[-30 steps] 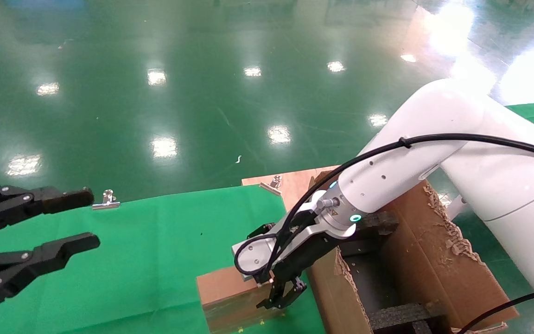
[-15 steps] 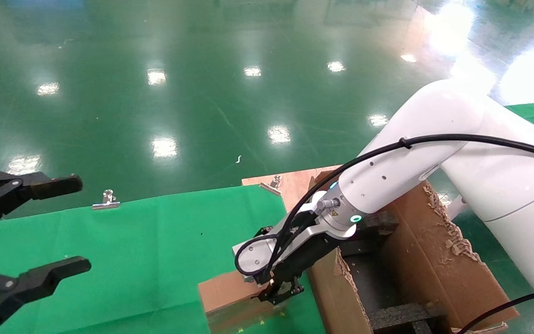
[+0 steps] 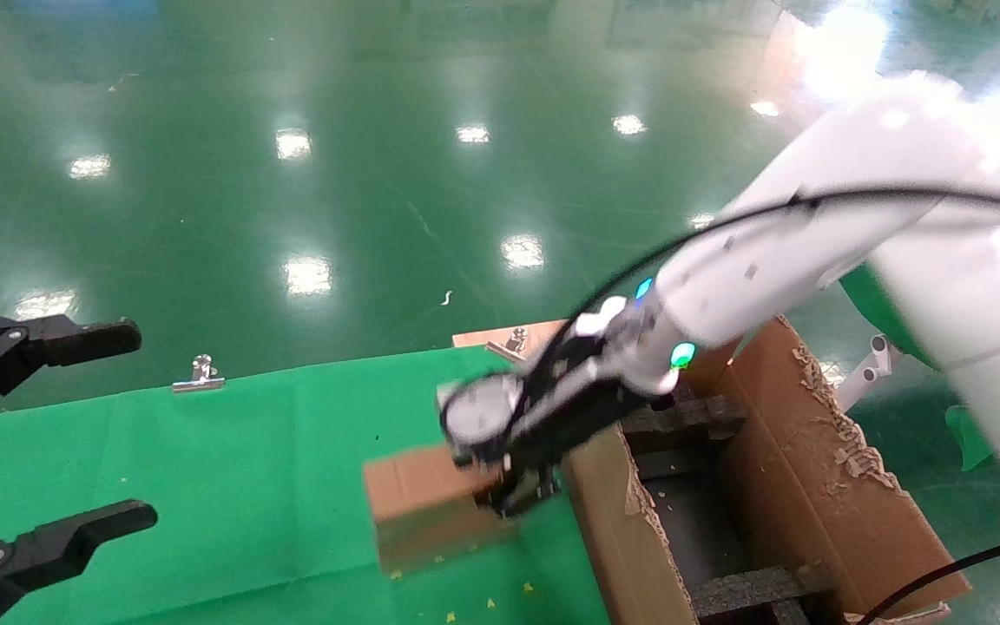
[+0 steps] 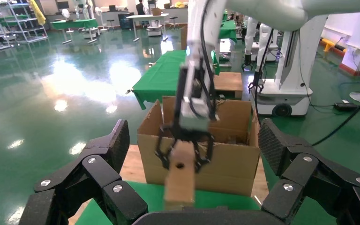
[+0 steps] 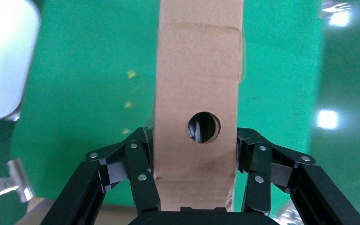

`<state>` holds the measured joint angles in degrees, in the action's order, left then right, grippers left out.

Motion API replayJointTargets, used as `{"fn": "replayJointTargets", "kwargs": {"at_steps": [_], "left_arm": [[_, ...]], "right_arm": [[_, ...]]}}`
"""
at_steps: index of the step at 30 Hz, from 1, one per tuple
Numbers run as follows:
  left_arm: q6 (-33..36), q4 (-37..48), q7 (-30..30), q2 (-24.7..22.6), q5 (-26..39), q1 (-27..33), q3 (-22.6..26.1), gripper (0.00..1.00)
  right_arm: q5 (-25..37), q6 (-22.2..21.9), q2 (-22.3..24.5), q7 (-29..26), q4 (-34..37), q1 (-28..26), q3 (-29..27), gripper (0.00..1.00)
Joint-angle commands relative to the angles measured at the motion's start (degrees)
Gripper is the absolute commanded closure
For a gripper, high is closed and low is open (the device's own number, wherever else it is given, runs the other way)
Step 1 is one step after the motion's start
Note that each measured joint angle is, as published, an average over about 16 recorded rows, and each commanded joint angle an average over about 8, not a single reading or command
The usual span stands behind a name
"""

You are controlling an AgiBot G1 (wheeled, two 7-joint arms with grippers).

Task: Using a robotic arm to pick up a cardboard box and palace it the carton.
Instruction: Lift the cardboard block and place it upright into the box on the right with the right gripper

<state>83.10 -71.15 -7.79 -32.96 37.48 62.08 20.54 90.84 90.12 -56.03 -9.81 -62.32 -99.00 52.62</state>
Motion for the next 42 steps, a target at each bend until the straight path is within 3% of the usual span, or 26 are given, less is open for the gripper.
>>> {"fn": "replayJointTargets", "kwargs": {"at_steps": [1,12,22,30,42], "left_arm": [[0.0,0.0,0.0,0.0,0.0,0.0,0.0,0.0],[0.0,0.0,0.0,0.0,0.0,0.0,0.0,0.0],[0.0,0.0,0.0,0.0,0.0,0.0,0.0,0.0],[0.0,0.0,0.0,0.0,0.0,0.0,0.01,0.0],[0.0,0.0,0.0,0.0,0.0,0.0,0.01,0.0]], "right_arm": [[-1.1,0.33,0.15,0.06,1.22,-1.91,-0.64,1.0],[-9.44,1.13,2.28,4.27,8.82,-17.67,4.92,1.0],[-13.77,0.77,7.01,4.54,11.43,-23.76,11.35,1.0],[-13.19,0.63,16.23,2.09,10.62,-27.04,16.02,1.0],[-8.35,0.74,32.04,-5.07,1.02,-31.92,24.03,1.0]]}}
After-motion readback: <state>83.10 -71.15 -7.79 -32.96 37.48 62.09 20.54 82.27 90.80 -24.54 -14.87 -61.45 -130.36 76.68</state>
